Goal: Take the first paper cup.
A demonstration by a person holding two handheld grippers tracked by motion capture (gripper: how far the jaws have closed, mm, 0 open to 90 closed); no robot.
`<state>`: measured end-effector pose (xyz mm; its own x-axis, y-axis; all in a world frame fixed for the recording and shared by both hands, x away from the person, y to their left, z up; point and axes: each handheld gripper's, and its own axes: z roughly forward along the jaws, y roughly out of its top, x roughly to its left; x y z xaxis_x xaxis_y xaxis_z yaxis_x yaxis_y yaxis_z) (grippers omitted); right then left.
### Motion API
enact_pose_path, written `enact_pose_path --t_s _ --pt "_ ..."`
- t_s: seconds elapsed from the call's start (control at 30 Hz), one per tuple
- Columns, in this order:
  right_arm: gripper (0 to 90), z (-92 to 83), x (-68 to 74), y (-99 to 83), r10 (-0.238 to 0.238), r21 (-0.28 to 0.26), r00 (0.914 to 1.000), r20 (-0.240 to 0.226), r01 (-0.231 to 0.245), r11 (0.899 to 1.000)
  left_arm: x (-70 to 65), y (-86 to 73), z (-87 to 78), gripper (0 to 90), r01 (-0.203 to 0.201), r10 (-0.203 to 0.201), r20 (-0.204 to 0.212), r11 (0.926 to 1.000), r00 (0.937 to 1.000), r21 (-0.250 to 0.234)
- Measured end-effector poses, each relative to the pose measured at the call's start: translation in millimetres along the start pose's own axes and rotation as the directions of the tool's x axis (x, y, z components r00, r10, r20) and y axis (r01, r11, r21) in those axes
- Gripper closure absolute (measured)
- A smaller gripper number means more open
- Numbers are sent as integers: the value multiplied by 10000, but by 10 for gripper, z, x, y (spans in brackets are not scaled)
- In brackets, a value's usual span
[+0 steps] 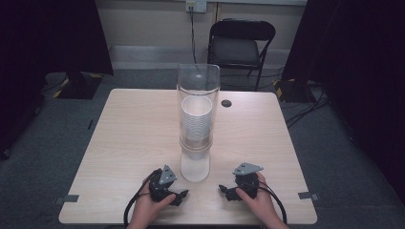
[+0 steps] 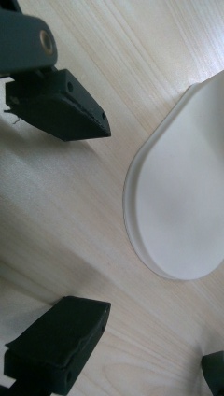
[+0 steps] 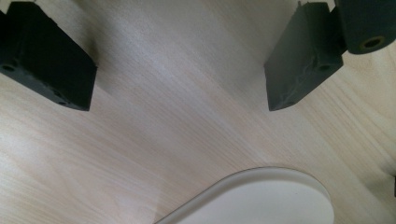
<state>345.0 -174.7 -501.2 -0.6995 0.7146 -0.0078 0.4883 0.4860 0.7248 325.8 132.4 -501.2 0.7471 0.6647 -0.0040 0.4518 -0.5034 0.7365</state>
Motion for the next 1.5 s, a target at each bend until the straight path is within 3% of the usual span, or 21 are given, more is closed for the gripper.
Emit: enact_pose_path --t_s 0.53,0.63,0.73,0.77,1.03,1.13,1.17,1.23,1.37,1.5 --pt "77 2 -1 3 16 39 10000 41 -17 10000 3 7 -3 132 -53 54 -52 10000 10000 63" --pt "76 4 -2 5 15 36 10000 20 -15 10000 -8 18 1 176 -86 85 -117 9999 9999 -71" --pt "76 5 0 6 28 27 10000 20 -28 10000 -20 46 -12 173 273 -275 -70 9992 9996 -292" --pt "76 5 0 6 30 31 10000 22 -30 10000 -20 95 -47 175 564 -558 104 9963 9984 -654" --pt "76 5 0 6 27 29 10000 24 -27 10000 -36 343 -181 169 984 -917 492 9824 9946 -1585" --pt "76 6 0 6 28 27 10000 24 -28 10000 -7 478 -237 165 1247 -1087 780 9614 9910 -2452" --pt "76 6 0 6 28 27 10000 24 -28 10000 -7 478 -237 166 1247 -1087 780 9614 9910 -2452" --pt "76 5 2 7 62 44 10000 56 -62 10000 13 581 -242 163 1292 -1149 671 9513 9911 -2799" --pt "76 8 1 8 33 34 10000 57 -33 10000 21 665 -220 167 1194 -1125 404 9512 9928 -2845" --pt "76 7 0 9 34 33 10000 53 -34 10000 28 760 -175 171 1130 -1158 90 9451 9932 -3067"
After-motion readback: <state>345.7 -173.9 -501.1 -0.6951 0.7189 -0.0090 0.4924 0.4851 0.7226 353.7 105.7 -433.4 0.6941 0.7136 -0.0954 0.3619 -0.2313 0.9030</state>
